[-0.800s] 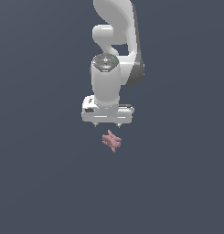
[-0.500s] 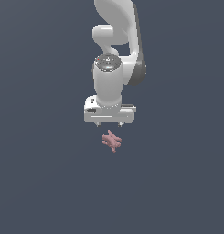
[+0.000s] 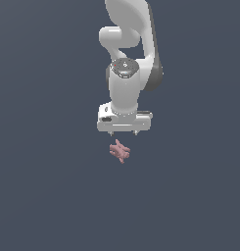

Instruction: Pick up the object and move it to a goal position.

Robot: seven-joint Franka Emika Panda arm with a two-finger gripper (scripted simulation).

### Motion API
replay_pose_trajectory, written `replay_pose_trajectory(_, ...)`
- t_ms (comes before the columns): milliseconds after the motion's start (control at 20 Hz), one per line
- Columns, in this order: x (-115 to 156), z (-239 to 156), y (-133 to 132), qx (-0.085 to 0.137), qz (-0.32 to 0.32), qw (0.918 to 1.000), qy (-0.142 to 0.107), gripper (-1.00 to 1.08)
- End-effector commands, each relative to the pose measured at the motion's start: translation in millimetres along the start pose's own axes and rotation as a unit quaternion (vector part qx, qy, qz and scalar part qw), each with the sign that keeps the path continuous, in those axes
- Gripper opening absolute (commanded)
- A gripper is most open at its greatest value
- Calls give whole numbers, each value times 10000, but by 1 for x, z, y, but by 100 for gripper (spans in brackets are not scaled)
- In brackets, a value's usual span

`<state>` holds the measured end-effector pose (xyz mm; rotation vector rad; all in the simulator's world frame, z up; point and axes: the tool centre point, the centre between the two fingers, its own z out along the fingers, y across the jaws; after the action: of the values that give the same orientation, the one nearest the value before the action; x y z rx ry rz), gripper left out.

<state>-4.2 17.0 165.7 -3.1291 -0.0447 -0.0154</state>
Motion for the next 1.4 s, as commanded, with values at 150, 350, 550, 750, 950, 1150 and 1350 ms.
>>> replay_pose_trajectory(150,1,2,1,-5,-147,9999,-4,100)
replay_pose_trajectory(350,2,5,2,-14,-387,9992,-9,100)
replay_pose_trajectory(550,4,9,3,-24,-733,9973,-16,100)
replay_pose_trajectory(750,6,15,5,-35,-1186,9929,-26,100)
replay_pose_trajectory(950,9,22,8,-44,-1724,9850,-38,100)
replay_pose_trajectory(1150,11,29,10,-48,-2263,9740,-49,100)
replay_pose_trajectory(1350,14,36,12,-48,-2794,9601,-58,100)
